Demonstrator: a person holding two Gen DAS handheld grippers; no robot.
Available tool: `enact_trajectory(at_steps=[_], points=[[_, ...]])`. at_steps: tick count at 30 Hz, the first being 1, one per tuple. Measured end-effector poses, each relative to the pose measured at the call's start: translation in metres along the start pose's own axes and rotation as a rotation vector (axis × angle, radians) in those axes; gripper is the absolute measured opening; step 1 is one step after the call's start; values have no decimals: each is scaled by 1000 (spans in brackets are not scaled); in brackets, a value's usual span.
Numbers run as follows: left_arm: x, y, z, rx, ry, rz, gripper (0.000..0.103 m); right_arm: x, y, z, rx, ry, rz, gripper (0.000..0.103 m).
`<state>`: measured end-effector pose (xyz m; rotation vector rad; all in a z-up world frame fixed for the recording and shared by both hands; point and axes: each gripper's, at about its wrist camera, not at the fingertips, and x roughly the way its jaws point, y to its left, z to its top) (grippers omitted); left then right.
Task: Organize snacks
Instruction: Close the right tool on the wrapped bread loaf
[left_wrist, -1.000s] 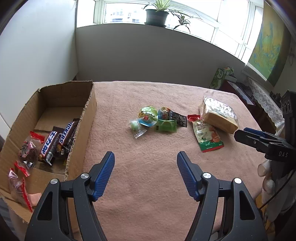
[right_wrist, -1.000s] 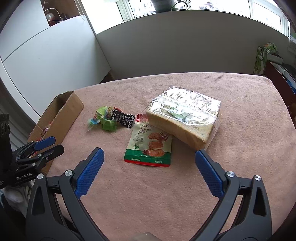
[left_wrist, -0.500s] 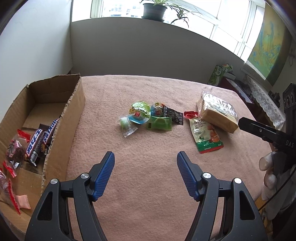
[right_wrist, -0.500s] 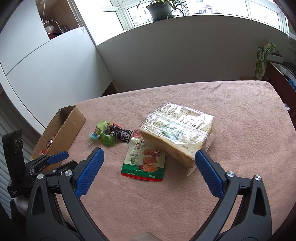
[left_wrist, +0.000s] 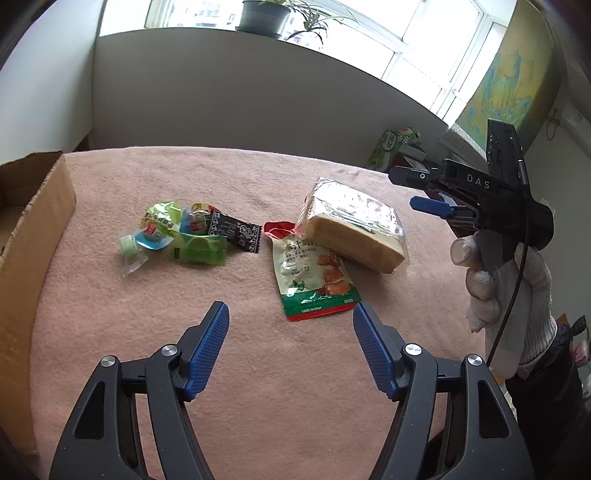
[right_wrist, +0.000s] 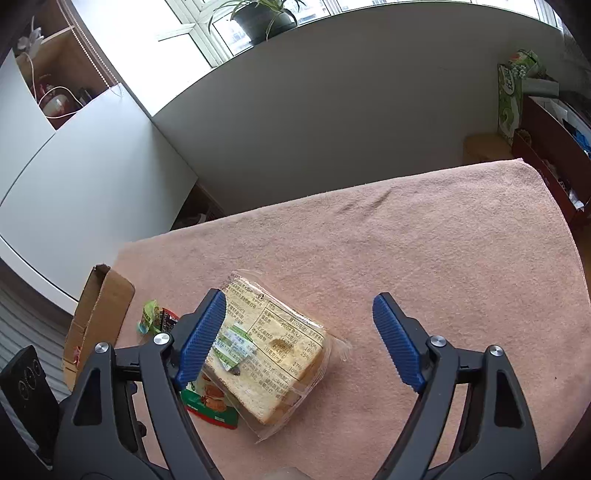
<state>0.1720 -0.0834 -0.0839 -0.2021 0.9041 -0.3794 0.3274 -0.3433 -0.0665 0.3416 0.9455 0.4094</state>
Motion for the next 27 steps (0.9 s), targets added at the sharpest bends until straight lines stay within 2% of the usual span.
enact_trajectory(at_steps=[5, 8, 11, 18, 24, 27], points=[[21, -20, 10, 3, 23, -56, 70, 28, -6, 10, 15, 72, 75, 82], [33, -25, 19, -10, 31, -84, 70, 46, -4, 9, 14, 142, 131, 72], [45, -25, 26, -41, 43, -119, 70, 56, -5, 2, 32, 185, 166, 70], [64, -31, 35, -45, 66, -148, 70, 48, -3, -22, 51, 232, 244, 70], [69, -33, 32, -30, 75, -155, 70, 36, 7, -48, 30, 259, 274, 70], [62, -31, 26, -14, 76, -162, 70, 30, 10, -56, 43, 253, 271, 63]])
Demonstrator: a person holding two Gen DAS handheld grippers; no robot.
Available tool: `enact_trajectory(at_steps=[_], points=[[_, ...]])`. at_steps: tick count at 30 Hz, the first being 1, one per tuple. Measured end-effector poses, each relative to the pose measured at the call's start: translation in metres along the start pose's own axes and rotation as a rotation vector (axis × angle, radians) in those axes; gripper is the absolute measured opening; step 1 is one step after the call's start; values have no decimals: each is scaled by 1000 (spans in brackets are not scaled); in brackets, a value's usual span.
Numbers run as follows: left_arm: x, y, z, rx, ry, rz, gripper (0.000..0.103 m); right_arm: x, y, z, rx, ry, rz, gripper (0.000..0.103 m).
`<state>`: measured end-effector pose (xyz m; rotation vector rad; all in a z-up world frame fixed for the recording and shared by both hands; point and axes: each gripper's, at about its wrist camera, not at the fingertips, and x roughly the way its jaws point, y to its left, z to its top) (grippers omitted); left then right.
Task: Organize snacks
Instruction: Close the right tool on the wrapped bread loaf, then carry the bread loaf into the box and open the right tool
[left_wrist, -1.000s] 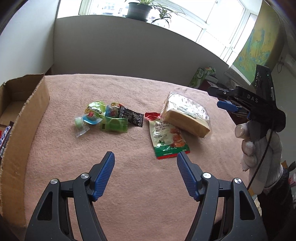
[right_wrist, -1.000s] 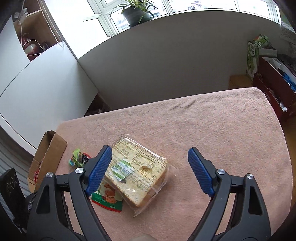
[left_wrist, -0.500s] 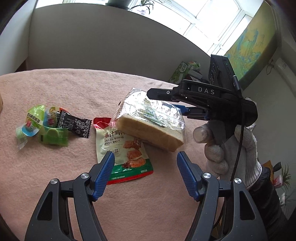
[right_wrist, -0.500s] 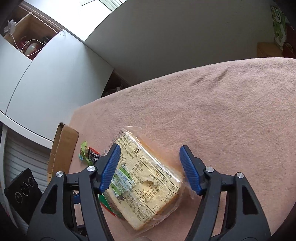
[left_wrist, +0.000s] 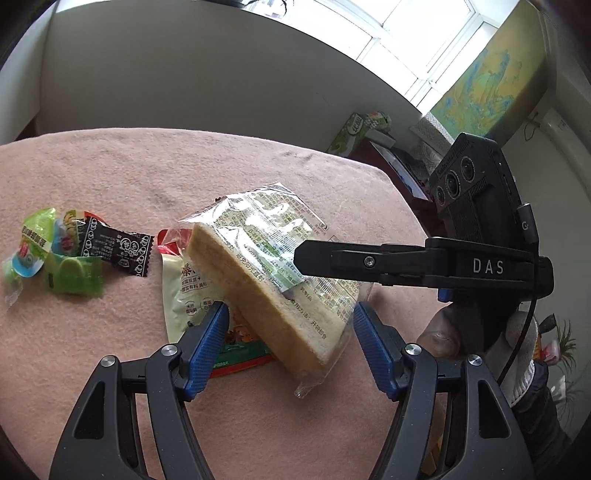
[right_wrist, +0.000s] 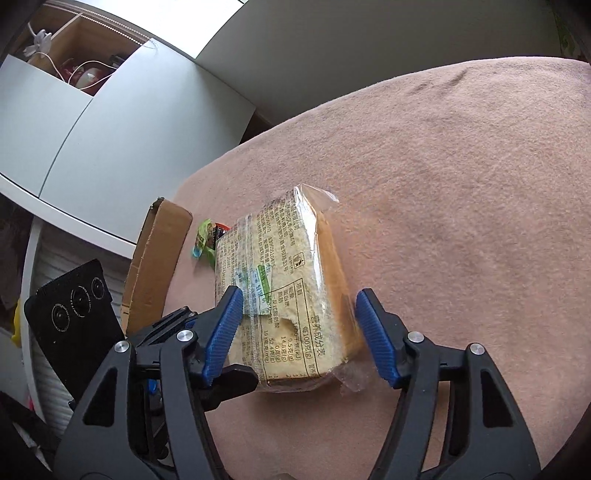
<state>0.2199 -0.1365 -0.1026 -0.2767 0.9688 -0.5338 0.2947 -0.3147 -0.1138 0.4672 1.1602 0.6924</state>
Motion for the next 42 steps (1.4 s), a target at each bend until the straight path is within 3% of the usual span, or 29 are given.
enact_trajectory(at_steps=[9, 24, 33, 42], points=[[-15, -14, -8, 72, -24, 44, 61, -7, 21, -16, 20, -21, 3, 57], [-107, -1, -21, 82, -138, 86, 61, -8, 126, -25, -119, -36, 10, 57], [-179, 36, -25, 63, -228, 149, 61, 30, 208, -18, -219, -13, 58, 57], [-221, 94, -35, -17, -290, 219, 61, 92, 271, -14, -284, 50, 78, 57]])
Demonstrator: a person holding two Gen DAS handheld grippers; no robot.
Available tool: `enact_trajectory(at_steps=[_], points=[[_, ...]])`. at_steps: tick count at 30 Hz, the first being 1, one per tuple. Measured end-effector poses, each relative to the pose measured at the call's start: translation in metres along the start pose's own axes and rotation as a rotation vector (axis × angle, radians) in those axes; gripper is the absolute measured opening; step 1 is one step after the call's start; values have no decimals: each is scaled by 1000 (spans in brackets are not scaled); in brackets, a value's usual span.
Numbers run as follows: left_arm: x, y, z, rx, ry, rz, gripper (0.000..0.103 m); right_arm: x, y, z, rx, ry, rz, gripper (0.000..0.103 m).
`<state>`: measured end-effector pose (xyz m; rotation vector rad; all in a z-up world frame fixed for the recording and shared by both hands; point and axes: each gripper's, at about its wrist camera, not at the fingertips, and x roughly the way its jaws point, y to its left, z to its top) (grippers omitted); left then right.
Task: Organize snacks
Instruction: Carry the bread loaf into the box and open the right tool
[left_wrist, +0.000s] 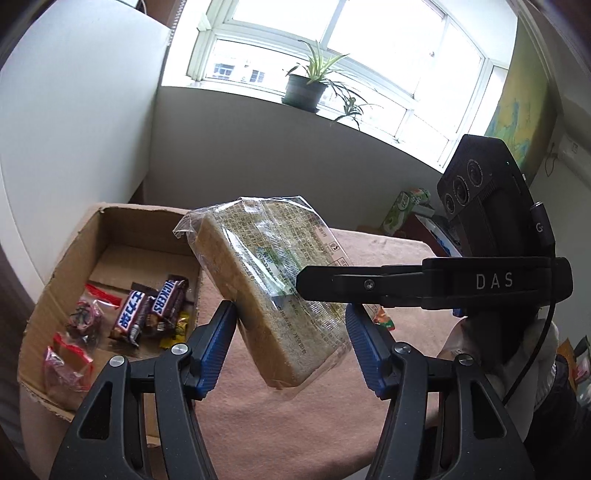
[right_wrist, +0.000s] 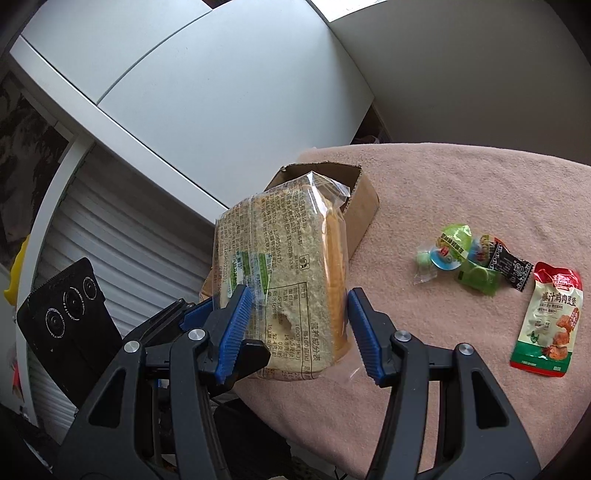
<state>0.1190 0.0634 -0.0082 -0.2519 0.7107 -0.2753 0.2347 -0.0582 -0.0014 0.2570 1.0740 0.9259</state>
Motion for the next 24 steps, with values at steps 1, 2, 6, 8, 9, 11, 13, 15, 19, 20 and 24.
enact_trajectory(at_steps=[1, 2, 6, 8, 9, 11, 13, 15, 19, 20, 24], points=[[-2, 6, -1, -8, -5, 11, 61, 8, 5, 2, -7, 7, 3, 57], [-4, 13, -1, -15, -9, 21, 61, 17, 9, 4, -11, 14, 9, 57], [-15, 40, -3, -43, -18, 70, 61, 51, 26, 12, -28, 41, 26, 57], [-20, 53, -4, -57, -20, 98, 61, 67, 35, 13, -40, 57, 28, 57], [-21, 59, -5, -64, -19, 109, 61, 74, 37, 13, -45, 66, 28, 57], [-18, 71, -2, -83, -13, 126, 61, 87, 43, 13, -53, 82, 24, 57], [-19, 81, -5, -97, -6, 139, 61, 96, 47, 10, -64, 94, 21, 57], [-21, 88, -9, -108, -2, 151, 61, 105, 50, 9, -70, 104, 15, 57], [-21, 98, -18, -109, 5, 215, 55, 112, 55, 7, -98, 92, -55, 57], [-21, 98, -20, -100, 11, 245, 54, 113, 55, 6, -101, 91, -65, 57], [-25, 105, -25, -122, 7, 245, 53, 109, 52, 2, -98, 82, -90, 62]])
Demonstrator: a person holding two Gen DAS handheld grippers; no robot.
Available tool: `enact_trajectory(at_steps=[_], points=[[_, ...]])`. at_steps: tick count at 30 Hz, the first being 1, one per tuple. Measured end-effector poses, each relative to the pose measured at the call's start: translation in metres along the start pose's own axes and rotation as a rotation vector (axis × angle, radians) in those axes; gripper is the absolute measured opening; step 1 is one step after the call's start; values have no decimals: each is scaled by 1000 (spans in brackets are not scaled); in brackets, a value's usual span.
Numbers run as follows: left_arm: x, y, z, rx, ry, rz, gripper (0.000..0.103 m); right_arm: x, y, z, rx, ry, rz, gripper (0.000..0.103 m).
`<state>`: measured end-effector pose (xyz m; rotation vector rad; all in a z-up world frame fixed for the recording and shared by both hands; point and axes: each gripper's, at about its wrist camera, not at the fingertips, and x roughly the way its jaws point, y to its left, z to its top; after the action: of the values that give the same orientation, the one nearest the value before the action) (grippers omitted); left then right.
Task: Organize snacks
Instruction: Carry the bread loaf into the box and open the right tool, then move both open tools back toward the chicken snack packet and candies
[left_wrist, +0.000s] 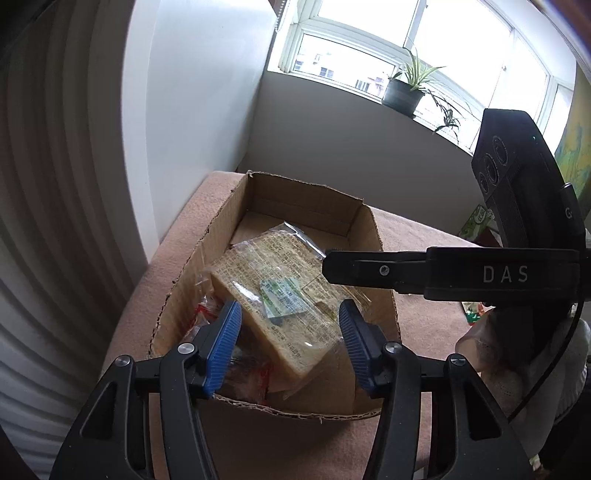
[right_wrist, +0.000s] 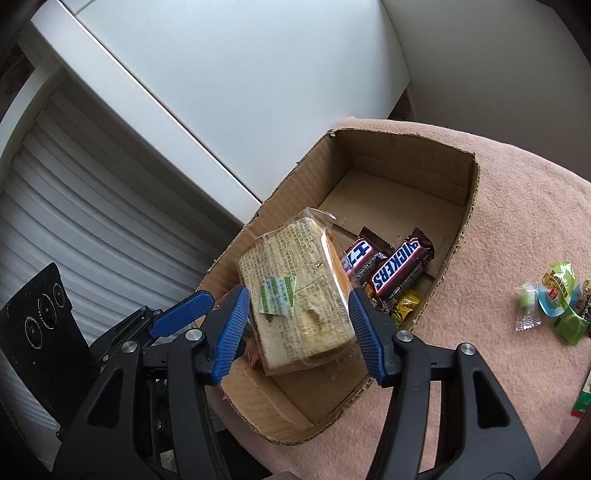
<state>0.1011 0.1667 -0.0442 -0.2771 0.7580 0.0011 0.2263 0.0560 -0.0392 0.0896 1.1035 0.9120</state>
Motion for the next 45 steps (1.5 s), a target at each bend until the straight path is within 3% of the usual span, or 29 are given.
enact_trajectory(at_steps=[2, 6, 14, 19, 25, 28, 35, 42, 45], points=[[-3, 0, 1, -3, -10, 2, 53, -10, -4, -5, 0, -19, -9, 71], [-12, -3, 2, -1, -26, -11, 53, -32, -12, -11, -1, -57, -22, 73], [-13, -33, 0, 50, -22, -65, 56, -102, -49, -29, 35, -175, -118, 89], [-10, -64, -2, 113, -9, -99, 56, -147, -86, -51, 81, -263, -257, 95], [3, -99, -6, 156, 17, -144, 58, -173, -132, -80, 135, -292, -387, 95], [15, -116, -11, 160, 43, -169, 58, -177, -150, -93, 137, -290, -454, 95], [51, -153, -18, 188, 101, -195, 58, -167, -183, -112, 157, -278, -519, 95], [94, -158, -17, 156, 148, -163, 58, -142, -212, -112, 190, -187, -577, 95], [108, -157, -15, 142, 164, -152, 58, -134, -219, -111, 197, -160, -564, 95]])
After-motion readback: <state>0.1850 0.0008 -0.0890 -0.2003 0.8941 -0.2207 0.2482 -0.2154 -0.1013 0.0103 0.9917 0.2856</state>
